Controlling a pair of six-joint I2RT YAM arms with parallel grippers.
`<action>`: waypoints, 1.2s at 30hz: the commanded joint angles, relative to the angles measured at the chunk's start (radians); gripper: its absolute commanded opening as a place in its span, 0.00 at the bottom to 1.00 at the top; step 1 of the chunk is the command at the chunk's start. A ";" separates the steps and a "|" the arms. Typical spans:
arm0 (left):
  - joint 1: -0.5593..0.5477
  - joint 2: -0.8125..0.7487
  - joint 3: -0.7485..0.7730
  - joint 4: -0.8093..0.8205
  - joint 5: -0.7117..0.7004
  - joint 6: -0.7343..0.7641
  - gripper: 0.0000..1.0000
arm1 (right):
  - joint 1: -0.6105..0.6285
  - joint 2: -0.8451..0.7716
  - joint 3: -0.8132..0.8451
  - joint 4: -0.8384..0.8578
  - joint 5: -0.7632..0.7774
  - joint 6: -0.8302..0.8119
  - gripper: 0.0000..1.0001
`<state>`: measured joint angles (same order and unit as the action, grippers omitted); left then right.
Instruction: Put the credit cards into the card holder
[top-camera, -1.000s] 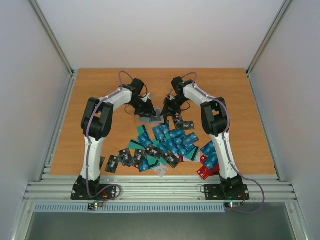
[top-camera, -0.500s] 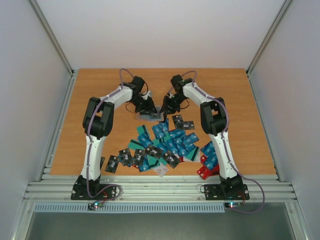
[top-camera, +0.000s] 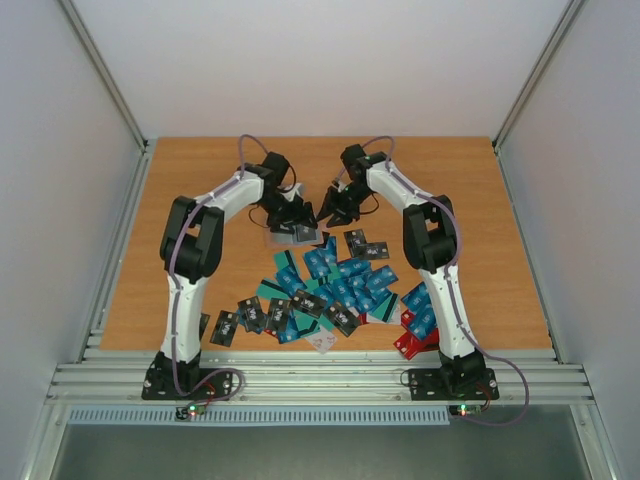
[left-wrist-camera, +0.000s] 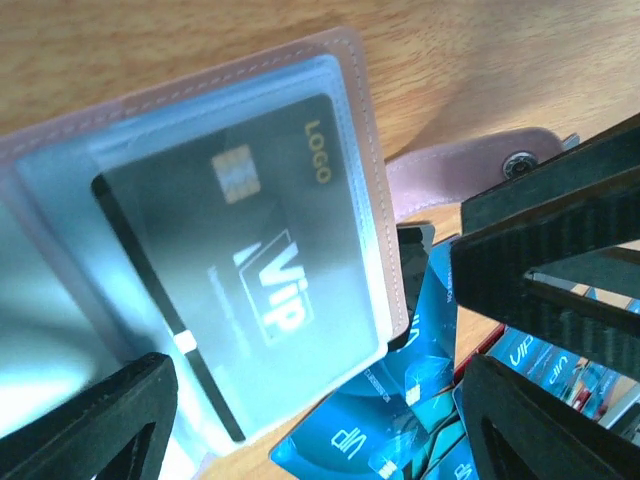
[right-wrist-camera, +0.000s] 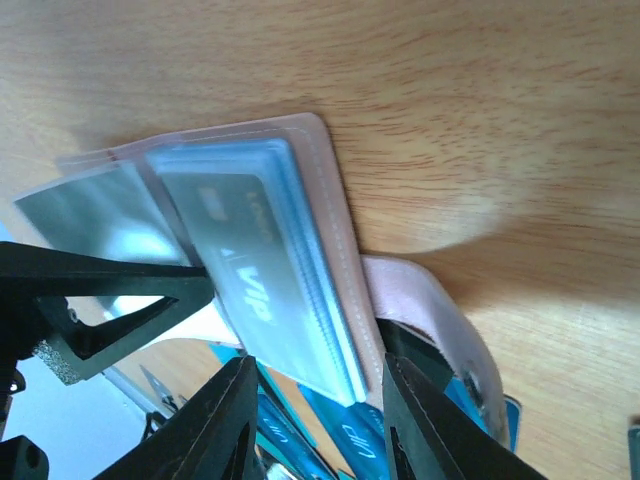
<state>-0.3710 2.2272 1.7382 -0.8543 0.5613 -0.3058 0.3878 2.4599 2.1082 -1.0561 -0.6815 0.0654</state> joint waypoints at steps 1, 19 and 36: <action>0.001 -0.068 -0.011 -0.056 -0.029 0.035 0.82 | 0.006 -0.053 0.042 -0.017 -0.023 0.016 0.36; 0.047 -0.041 -0.041 -0.045 -0.056 0.061 0.14 | 0.006 0.012 0.058 0.044 -0.146 0.080 0.35; 0.050 0.046 -0.028 -0.028 -0.032 0.072 0.01 | 0.021 0.093 0.086 0.008 -0.132 0.046 0.34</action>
<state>-0.3218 2.2395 1.6997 -0.8997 0.5148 -0.2516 0.4007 2.5271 2.1593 -1.0241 -0.8124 0.1261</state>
